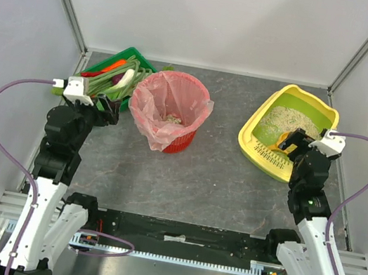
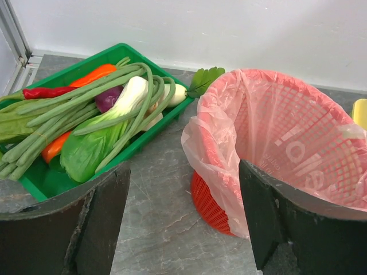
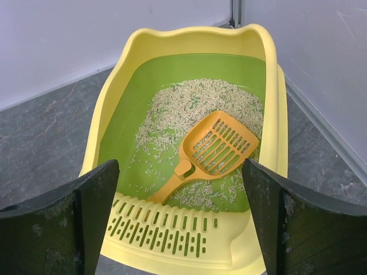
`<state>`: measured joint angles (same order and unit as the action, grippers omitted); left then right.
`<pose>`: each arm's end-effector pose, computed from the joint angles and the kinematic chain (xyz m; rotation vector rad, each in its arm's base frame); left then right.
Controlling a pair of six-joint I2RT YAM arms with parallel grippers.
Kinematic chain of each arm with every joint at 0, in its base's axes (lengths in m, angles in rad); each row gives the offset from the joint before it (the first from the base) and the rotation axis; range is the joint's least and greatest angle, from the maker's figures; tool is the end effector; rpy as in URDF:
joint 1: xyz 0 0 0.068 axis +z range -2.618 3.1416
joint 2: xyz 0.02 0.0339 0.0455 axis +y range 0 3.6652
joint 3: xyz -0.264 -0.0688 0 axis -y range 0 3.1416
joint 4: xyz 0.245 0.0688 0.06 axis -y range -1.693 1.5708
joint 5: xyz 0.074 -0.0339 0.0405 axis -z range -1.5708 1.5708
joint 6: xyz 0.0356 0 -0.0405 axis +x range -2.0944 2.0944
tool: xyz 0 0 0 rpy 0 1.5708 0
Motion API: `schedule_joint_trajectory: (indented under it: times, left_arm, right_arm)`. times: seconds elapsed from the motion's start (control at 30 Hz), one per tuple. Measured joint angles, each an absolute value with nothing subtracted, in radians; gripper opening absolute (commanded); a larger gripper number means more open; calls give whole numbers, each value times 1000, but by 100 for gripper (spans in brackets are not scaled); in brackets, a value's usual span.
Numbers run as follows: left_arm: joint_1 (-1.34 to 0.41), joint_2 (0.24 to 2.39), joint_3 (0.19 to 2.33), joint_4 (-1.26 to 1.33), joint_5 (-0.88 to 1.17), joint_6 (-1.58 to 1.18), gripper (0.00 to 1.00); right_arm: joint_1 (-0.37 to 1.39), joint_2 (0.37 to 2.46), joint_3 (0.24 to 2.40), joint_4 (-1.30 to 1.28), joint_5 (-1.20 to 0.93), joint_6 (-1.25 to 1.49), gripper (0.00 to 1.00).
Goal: Clean the litter box
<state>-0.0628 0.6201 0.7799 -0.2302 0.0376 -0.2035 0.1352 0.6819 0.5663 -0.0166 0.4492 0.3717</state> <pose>0.1464 -0.0105 0.3574 -0.0869 1.6440 -0.2343 0.1710 0.0077 0.2973 0.5247 1.6063 -0.0026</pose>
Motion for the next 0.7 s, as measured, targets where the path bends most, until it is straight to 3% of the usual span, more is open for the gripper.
schedule_joint_trajectory:
  times: [0.4,0.7]
  left_arm:
    - [-63,653,780,-231,36,-204,89]
    - [-63,688,781,-236,84,-196,88]
  right_arm:
    - [135,682,625,-124,389,390,96]
    - [135,761,773,-296,262,431,84]
